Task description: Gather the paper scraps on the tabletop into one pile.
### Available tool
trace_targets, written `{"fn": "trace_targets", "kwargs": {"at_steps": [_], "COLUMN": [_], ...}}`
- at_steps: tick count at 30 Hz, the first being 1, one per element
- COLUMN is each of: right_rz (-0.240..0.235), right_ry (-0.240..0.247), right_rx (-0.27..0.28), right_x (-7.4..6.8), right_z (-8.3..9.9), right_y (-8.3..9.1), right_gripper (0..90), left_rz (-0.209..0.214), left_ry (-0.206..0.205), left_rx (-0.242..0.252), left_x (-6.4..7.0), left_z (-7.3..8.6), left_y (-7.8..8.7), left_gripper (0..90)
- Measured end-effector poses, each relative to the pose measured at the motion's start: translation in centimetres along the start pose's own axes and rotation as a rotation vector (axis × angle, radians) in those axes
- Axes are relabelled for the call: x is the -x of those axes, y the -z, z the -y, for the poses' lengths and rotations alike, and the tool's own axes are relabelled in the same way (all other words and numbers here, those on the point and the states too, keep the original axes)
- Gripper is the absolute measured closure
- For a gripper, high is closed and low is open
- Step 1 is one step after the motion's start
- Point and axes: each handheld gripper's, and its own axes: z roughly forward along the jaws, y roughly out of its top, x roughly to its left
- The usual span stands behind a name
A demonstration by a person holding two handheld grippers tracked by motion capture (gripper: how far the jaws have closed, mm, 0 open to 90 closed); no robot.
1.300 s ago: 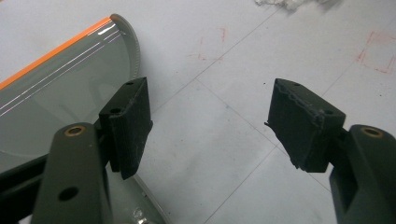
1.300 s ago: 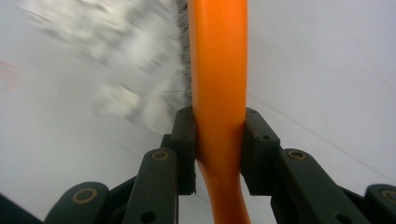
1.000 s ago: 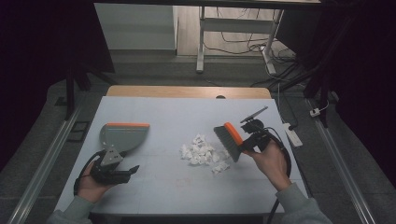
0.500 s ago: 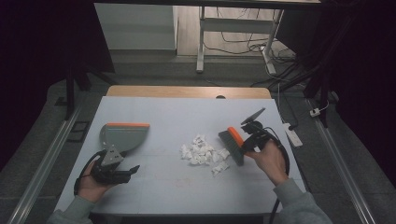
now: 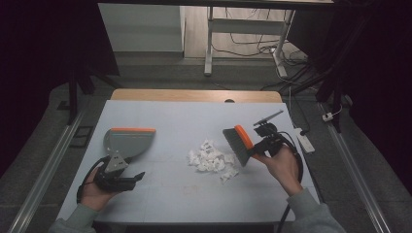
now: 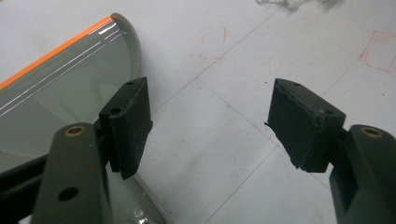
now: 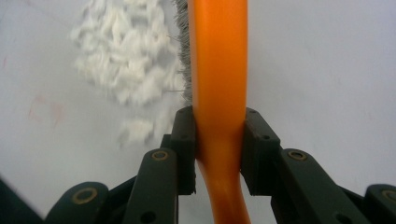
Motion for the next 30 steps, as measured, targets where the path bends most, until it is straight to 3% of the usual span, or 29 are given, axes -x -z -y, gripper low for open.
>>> {"fn": "trace_targets", "kwargs": {"at_steps": [3, 5, 8, 12, 15, 17, 21, 26, 30], "right_rz": [-0.017, -0.008, -0.042, -0.028, -0.093, -0.108, -0.043, -0.021, 0.024], "right_ry": [0.018, 0.078, 0.251, 0.478, 0.675, 0.770, 0.871, 0.876, 0.911], "right_rx": [-0.044, -0.068, -0.098, -0.173, -0.223, -0.248, -0.270, -0.258, -0.186], "right_x": [0.2, 0.0, -0.9, -2.5, -3.8, -4.7, -5.5, -5.3, -5.4], "right_z": [1.5, 2.2, 2.9, 2.9, 2.7, 2.2, 0.5, -1.5, -2.1], "right_y": [0.4, 0.5, 0.5, 0.0, -1.0, -1.8, -3.3, -4.4, -4.5], "right_gripper": [69.3, 69.3, 69.3, 69.4, 69.3, 69.4, 69.4, 69.3, 69.3], "left_rz": [0.001, 0.001, -0.001, -0.001, 0.000, -0.002, -0.002, -0.002, -0.002], "left_ry": [-0.001, -0.001, 0.002, -0.002, 0.000, 0.003, 0.003, 0.001, 0.002], "left_rx": [0.000, 0.000, -0.001, -0.005, -0.002, -0.001, -0.003, -0.005, -0.007], "left_x": [0.1, 0.1, 0.1, 0.1, 0.1, 0.1, 0.0, 0.0, 0.1], "left_z": [0.0, -0.1, -0.1, -0.1, -0.1, 0.0, 0.0, 0.0, 0.0], "left_y": [0.0, 0.0, -0.1, -0.1, -0.1, -0.1, -0.1, -0.1, -0.1], "left_gripper": [30.5, 30.5, 30.5, 30.5, 30.5, 30.5, 30.5, 30.5, 30.5]}}
